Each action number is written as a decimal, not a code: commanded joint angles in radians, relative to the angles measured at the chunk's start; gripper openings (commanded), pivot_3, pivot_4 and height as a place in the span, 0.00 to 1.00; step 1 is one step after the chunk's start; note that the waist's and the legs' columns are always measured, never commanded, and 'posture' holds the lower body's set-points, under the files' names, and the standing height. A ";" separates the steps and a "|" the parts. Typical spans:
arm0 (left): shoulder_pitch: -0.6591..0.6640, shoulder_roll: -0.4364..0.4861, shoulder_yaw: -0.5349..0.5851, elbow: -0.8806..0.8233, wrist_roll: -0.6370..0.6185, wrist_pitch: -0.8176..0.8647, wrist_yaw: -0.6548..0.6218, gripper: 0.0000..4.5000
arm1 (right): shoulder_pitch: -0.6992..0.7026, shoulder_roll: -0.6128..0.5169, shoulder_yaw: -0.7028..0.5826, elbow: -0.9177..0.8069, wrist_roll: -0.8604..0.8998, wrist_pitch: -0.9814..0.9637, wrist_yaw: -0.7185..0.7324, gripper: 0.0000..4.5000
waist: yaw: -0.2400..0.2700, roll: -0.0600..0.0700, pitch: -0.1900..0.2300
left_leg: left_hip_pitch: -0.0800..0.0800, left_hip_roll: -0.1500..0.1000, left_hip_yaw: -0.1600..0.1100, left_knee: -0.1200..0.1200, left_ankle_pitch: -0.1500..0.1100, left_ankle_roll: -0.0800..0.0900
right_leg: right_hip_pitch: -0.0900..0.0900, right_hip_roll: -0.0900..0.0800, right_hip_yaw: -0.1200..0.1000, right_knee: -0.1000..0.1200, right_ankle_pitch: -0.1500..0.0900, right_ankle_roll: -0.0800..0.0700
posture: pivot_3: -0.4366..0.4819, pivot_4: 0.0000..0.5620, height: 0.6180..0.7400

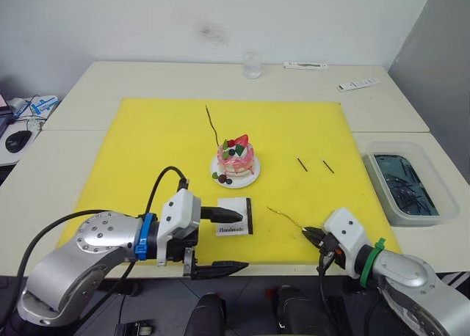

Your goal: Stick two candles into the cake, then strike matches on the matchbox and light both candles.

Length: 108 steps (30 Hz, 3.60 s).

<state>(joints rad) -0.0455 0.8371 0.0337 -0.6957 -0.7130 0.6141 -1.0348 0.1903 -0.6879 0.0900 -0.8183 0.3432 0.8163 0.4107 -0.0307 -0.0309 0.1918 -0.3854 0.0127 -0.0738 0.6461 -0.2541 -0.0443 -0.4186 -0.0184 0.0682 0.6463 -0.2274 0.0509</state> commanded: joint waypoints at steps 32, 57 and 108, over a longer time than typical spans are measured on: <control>-0.113 -0.032 -0.050 -0.027 -0.167 0.087 0.037 1.00 | 0.115 -0.259 -0.452 0.399 0.064 -0.335 0.582 0.01 | 0.000 0.000 0.000 | 0.004 0.000 0.001 0.000 0.000 0.000 | 0.005 0.000 0.000 0.000 0.000 0.000 | 0.48 0.27 1.00; -0.117 -0.055 -0.133 -0.022 -0.060 0.055 0.068 1.00 | -0.163 -0.688 -0.287 0.231 0.111 0.129 0.601 0.52 | 0.000 0.000 0.001 | 0.004 -0.001 0.001 0.000 0.000 0.000 | 0.005 0.000 0.001 -0.001 0.000 0.000 | 0.48 0.27 1.00; 0.010 -0.135 0.030 0.026 -0.014 -0.007 0.184 1.00 | -0.809 -0.251 -0.141 0.373 0.104 0.235 0.551 0.01 | -0.004 0.001 0.002 | 0.004 0.000 0.001 0.000 0.000 0.000 | 0.003 0.000 0.000 0.000 0.001 0.001 | 0.48 0.27 1.00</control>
<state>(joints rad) -0.0386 0.7157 0.0128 -0.6618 -0.7058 0.6271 -0.8791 -0.5796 -0.9953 0.0053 -0.4318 0.4225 1.0634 1.0428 -0.0349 -0.0302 0.1935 -0.3819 0.0130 -0.0725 0.6465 -0.2542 -0.0443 -0.4158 -0.0180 0.0688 0.6468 -0.2265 0.0521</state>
